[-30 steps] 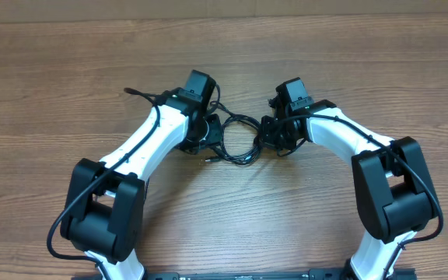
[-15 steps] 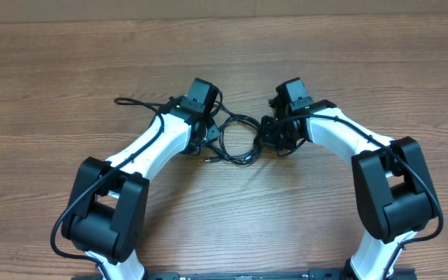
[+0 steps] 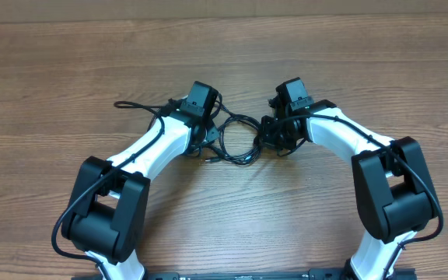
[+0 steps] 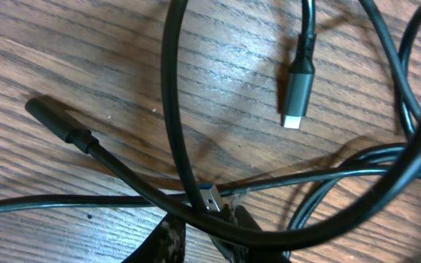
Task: Untangle cables
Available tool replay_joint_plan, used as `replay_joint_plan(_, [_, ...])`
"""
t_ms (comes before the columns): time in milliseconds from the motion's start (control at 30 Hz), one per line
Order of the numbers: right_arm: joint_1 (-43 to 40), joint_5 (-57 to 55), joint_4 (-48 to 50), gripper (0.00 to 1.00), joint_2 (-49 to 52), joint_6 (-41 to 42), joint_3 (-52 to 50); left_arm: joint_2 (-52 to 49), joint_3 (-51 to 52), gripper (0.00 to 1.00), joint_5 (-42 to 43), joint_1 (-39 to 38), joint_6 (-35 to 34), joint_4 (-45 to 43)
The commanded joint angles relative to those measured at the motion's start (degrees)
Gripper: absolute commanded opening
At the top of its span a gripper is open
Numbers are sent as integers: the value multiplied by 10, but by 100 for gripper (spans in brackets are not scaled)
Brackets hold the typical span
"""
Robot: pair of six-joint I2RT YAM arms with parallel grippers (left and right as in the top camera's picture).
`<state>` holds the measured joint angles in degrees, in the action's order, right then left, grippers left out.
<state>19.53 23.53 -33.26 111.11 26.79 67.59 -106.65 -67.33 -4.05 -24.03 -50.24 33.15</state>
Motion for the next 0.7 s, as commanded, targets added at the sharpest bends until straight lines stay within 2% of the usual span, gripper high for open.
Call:
replay_joint_plan(0, [0,-5,2,4,3,-2,-2,10,4,6,-24,-7,-5,-9])
replay_joint_plan(67, [0,-5,2,4,3,-2,-2,10,2,4,-23,-5,-1,-10])
replay_joint_plan(233, [0,-5,1,4,3,-7,-2,31,-28,4,-22,10,86,40])
replay_joint_plan(367, [0,-5,2,4,3,-7,-2,69,-56,4,-25,34,122,80])
replay_joint_plan(500, [0,-5,2,4,3,-7,-2,108,-57,4,-26,61,131,90])
replay_joint_plan(667, [0,-3,2,4,3,-7,-2,109,-57,4,-26,89,178,101])
